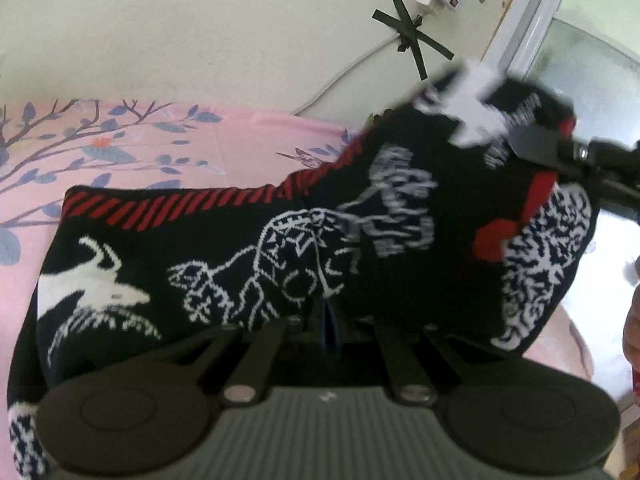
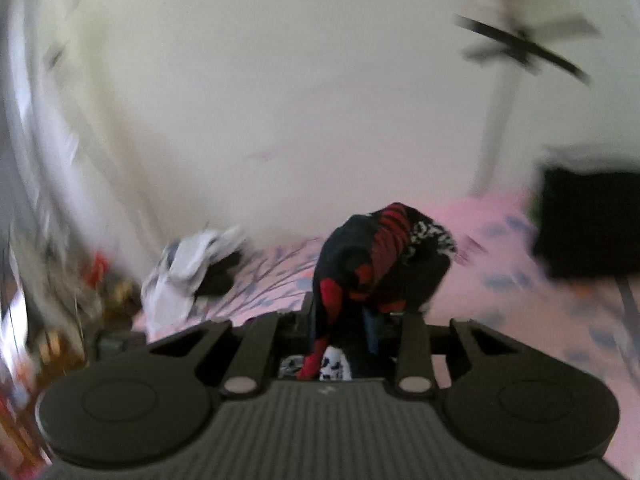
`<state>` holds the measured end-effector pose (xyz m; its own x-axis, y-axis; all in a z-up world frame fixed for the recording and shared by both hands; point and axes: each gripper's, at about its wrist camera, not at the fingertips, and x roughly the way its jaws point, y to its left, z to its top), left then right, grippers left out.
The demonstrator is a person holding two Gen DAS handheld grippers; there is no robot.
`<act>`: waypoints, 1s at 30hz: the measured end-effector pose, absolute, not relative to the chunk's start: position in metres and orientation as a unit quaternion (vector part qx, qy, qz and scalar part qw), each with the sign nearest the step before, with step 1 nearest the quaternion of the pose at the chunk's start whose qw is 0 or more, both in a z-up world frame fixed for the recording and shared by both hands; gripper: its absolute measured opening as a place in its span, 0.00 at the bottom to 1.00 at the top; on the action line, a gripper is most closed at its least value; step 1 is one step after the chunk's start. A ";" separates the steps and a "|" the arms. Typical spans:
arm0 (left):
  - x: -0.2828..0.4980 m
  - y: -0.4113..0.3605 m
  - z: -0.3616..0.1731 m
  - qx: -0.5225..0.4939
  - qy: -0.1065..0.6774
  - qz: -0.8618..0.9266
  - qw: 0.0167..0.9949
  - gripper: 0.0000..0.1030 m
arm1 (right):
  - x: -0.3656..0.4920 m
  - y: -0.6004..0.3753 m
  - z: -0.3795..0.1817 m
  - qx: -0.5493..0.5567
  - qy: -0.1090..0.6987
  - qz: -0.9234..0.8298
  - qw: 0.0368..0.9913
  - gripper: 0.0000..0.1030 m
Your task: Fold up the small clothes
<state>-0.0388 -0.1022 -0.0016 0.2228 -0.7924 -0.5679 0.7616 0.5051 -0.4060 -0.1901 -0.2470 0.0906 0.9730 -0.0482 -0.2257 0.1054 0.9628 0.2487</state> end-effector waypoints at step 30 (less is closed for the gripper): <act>-0.019 0.076 0.040 -0.128 0.304 -0.419 0.846 0.53 | -0.138 -0.102 0.077 -0.082 0.170 0.145 0.971 0.46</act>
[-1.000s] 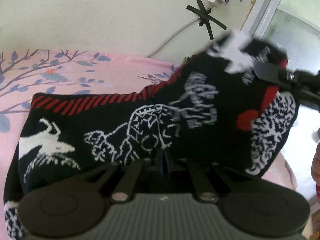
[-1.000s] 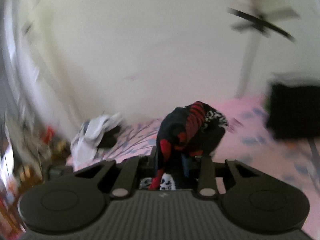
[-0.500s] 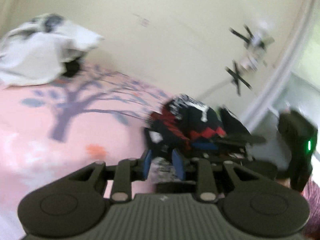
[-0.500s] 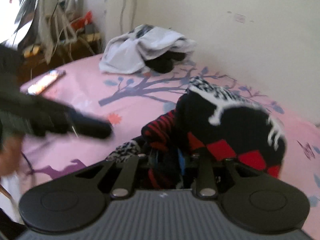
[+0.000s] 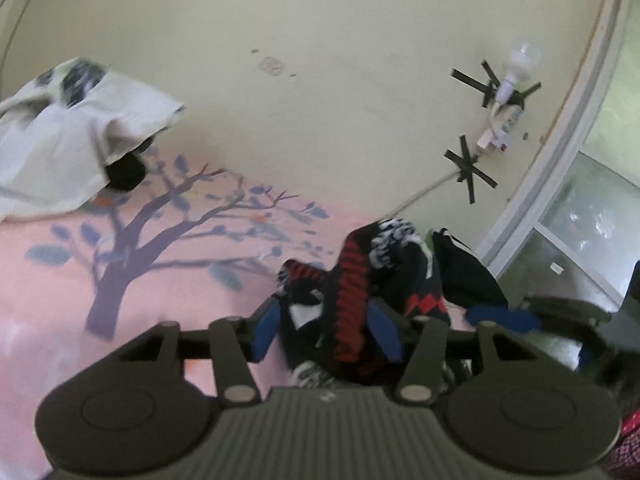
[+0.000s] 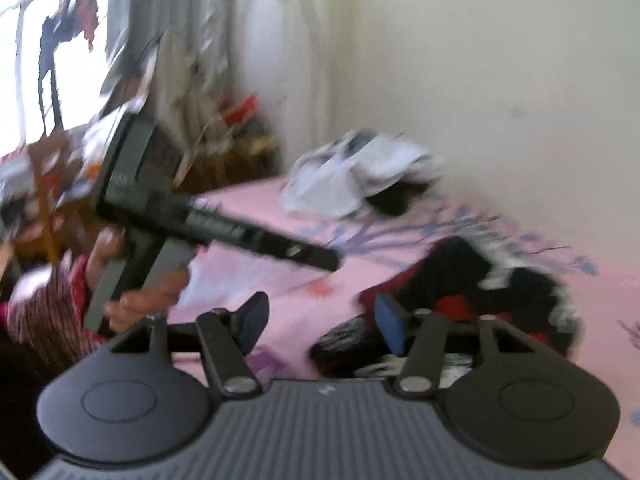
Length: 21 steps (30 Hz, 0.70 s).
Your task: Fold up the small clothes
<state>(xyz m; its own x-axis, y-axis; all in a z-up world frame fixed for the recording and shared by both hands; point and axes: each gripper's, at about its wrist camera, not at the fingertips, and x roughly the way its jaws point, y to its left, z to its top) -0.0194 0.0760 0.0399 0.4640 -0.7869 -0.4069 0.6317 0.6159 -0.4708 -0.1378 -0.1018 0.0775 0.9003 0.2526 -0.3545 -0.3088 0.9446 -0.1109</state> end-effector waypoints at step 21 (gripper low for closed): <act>0.023 -0.029 0.016 -0.002 0.306 -0.338 0.890 0.57 | -0.036 -0.176 0.050 -0.009 0.160 0.027 0.987 0.39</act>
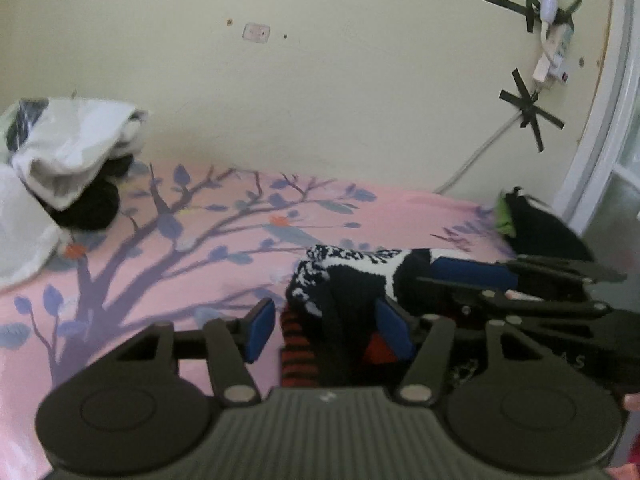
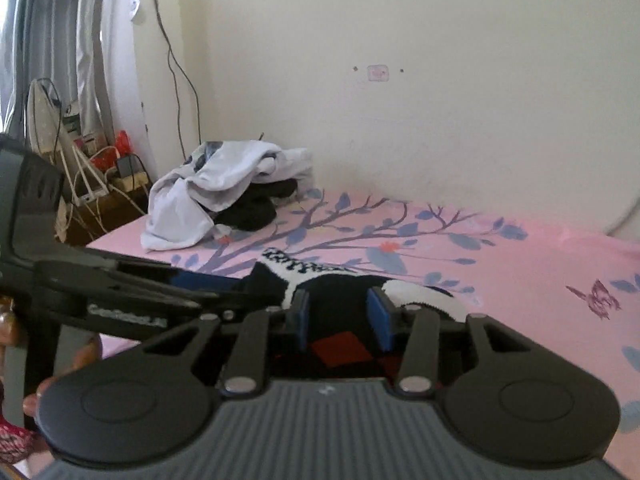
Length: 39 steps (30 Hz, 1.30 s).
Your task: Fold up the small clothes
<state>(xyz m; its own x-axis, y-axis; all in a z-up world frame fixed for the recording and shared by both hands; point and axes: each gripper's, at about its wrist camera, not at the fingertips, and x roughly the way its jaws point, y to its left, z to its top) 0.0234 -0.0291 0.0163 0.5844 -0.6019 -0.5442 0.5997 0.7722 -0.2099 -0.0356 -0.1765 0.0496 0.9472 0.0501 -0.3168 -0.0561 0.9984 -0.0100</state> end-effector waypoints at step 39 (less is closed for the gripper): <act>0.012 0.002 0.012 -0.001 0.268 -0.305 0.914 0.94 | -0.145 -0.209 -0.005 0.205 0.088 -0.048 0.974 0.63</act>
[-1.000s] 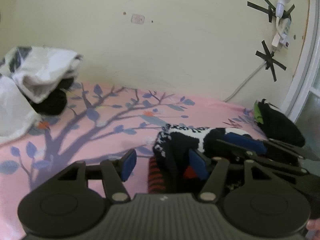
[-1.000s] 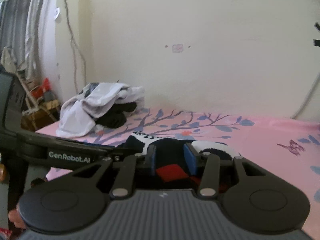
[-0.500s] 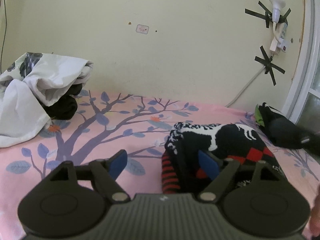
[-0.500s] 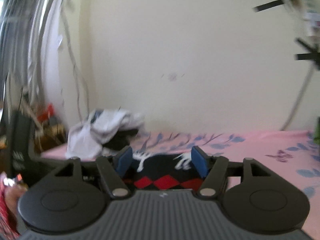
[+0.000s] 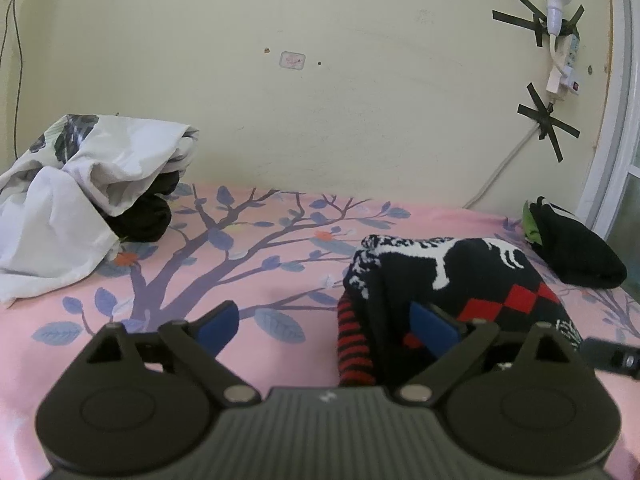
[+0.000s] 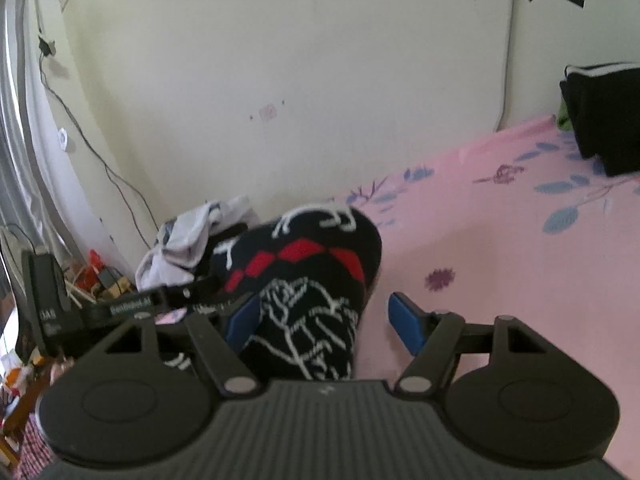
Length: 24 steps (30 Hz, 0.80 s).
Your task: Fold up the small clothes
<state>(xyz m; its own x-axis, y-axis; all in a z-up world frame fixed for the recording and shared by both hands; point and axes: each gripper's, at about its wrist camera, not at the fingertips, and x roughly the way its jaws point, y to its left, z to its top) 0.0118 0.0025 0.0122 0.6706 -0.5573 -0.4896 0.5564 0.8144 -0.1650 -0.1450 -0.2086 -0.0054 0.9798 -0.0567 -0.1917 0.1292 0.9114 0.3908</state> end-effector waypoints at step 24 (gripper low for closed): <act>-0.015 0.038 0.000 -0.026 0.278 -0.282 0.918 1.00 | -0.153 -0.207 -0.018 0.228 0.083 -0.013 0.970 0.68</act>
